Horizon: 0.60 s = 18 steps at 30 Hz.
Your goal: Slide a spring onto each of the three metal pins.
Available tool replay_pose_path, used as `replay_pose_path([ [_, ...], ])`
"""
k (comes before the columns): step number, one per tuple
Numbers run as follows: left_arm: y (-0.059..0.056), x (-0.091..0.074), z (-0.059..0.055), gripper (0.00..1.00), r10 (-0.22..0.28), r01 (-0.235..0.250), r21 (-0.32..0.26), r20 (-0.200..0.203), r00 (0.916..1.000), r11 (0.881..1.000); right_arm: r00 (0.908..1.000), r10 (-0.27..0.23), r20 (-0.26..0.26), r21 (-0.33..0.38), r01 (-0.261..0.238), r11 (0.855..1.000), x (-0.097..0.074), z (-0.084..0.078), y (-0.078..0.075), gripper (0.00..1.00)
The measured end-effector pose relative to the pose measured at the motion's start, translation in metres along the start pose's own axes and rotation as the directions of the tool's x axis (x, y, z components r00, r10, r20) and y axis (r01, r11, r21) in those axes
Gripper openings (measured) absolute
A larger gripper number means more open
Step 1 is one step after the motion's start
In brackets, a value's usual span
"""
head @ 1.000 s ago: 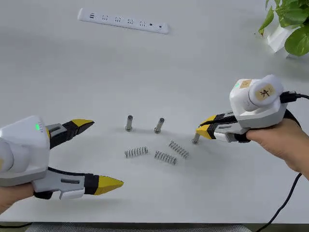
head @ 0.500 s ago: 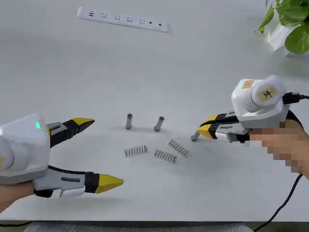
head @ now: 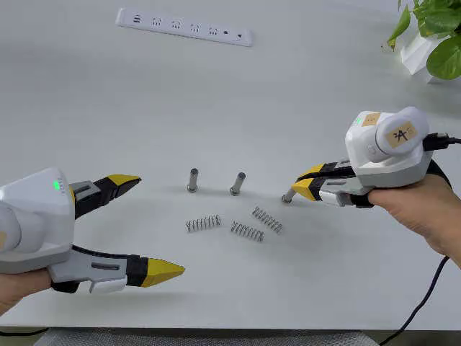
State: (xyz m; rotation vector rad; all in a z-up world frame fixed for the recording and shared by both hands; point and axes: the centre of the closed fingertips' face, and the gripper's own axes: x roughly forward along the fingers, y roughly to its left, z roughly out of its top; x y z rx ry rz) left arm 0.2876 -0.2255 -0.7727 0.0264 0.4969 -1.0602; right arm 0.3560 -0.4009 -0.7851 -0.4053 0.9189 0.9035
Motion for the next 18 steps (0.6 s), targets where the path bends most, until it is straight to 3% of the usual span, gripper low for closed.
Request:
replay_pose_path([
  [8, 0.0007, -0.0003, 0.0001, 0.91, 0.001, -0.001, -0.003, 0.001, 1.0, 1.0, 0.9998, -0.006, 0.017, -0.007, 0.006, 1.0, 0.002, 0.0073, -0.0012, 0.03],
  [18, 0.0016, -0.0001, 0.0003, 0.9, 0.002, -0.002, -0.004, 0.003, 1.0, 1.0, 0.9999, -0.01, 0.002, -0.041, 0.01, 0.999, 0.0078, 0.0066, 0.0003, 0.04],
])
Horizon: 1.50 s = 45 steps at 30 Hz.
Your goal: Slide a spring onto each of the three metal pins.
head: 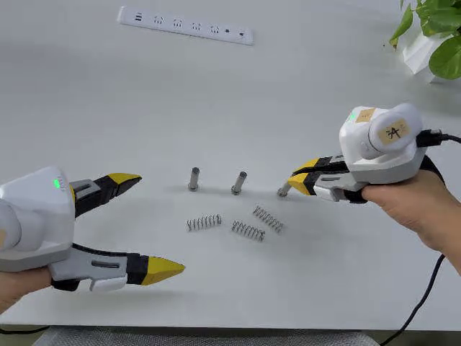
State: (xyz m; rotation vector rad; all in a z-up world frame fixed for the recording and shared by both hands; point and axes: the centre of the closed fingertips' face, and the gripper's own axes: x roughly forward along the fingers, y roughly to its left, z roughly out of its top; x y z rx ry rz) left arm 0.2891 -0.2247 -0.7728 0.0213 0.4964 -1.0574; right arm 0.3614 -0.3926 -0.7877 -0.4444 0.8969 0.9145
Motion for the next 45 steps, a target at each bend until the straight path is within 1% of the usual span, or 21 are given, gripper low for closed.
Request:
replay_pose_path([
  [5, -0.0003, -0.0001, -0.0003, 0.9, 0.0, 0.0, -0.001, -0.001, 1.0, 1.0, 1.0, 0.0, -0.001, -0.004, 0.0, 1.0, 0.0026, -0.0011, -0.0037, 0.04],
  [12, -0.0003, -0.0002, 0.0003, 0.9, 0.0, 0.0, -0.002, 0.001, 1.0, 1.0, 0.9999, -0.001, -0.014, -0.017, 0.0, 1.0, 0.005, -0.0039, -0.0018, 0.04],
  [31, -0.0014, 0.0017, 0.0007, 0.9, -0.004, 0.004, -0.002, 0.001, 1.0, 1.0, 1.0, -0.007, -0.006, -0.041, 0.006, 0.999, 0.0038, -0.0044, 0.0006, 0.04],
  [34, -0.0018, 0.0016, 0.0004, 0.9, -0.005, 0.005, -0.003, 0.001, 1.0, 1.0, 1.0, -0.004, 0.002, -0.033, 0.004, 0.999, 0.0031, -0.0023, 0.0006, 0.04],
  [45, -0.0022, 0.0017, 0.0002, 0.9, -0.006, 0.006, -0.002, 0.0, 1.0, 1.0, 1.0, -0.005, 0.007, -0.032, 0.005, 0.999, 0.0021, -0.0012, 0.0014, 0.05],
])
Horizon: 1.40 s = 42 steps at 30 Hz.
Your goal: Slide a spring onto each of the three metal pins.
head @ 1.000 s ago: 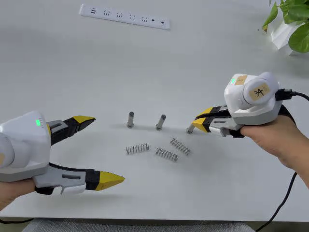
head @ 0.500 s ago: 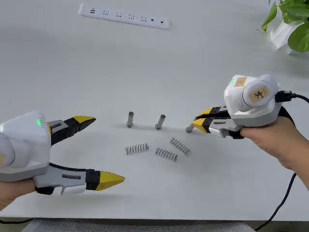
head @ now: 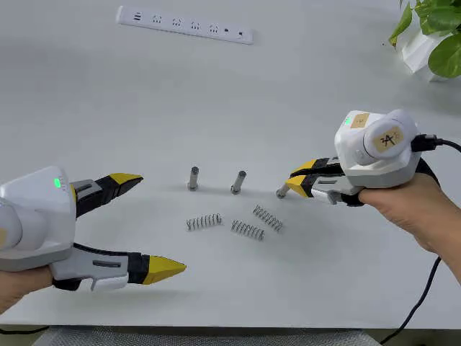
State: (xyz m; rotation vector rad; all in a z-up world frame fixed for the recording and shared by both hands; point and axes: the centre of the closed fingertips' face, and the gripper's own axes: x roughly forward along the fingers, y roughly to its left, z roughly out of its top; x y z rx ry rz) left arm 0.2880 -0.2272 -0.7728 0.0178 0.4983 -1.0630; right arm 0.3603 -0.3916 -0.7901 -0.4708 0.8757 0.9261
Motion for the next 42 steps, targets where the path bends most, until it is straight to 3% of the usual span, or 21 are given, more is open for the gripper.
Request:
replay_pose_path([
  [17, -0.002, 0.0, 0.003, 0.89, -0.006, 0.006, 0.008, 0.0, 1.0, 1.0, 0.9998, -0.003, 0.02, 0.006, 0.003, 1.0, -0.004, 0.004, 0.0, 0.13],
  [42, -0.003, -0.005, 0.011, 0.89, -0.004, 0.005, 0.039, -0.01, 0.9999, 0.999, 0.995, -0.04, 0.091, 0.051, 0.035, 0.998, -0.031, 0.0, -0.003, 0.3],
])
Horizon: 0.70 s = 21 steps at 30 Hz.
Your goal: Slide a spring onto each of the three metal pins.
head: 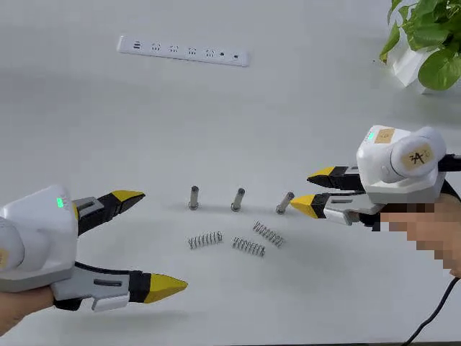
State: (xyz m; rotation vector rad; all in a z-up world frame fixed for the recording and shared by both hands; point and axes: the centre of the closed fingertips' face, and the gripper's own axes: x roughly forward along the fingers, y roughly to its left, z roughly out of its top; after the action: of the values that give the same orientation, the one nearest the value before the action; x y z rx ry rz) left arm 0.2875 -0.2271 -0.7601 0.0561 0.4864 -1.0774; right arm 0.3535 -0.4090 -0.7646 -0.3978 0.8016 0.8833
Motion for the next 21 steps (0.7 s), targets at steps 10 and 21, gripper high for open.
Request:
replay_pose_path([
  [10, -0.002, -0.003, 0.001, 0.88, 0.004, -0.004, 0.015, -0.011, 0.9999, 1.0, 0.9995, -0.008, 0.031, 0.032, 0.007, 0.999, -0.015, -0.011, 0.005, 0.36],
  [21, -0.005, -0.003, 0.002, 0.88, 0.009, -0.009, 0.025, -0.021, 0.9997, 1.0, 0.9984, -0.011, 0.055, 0.053, 0.008, 0.999, -0.029, -0.026, 0.005, 0.44],
])
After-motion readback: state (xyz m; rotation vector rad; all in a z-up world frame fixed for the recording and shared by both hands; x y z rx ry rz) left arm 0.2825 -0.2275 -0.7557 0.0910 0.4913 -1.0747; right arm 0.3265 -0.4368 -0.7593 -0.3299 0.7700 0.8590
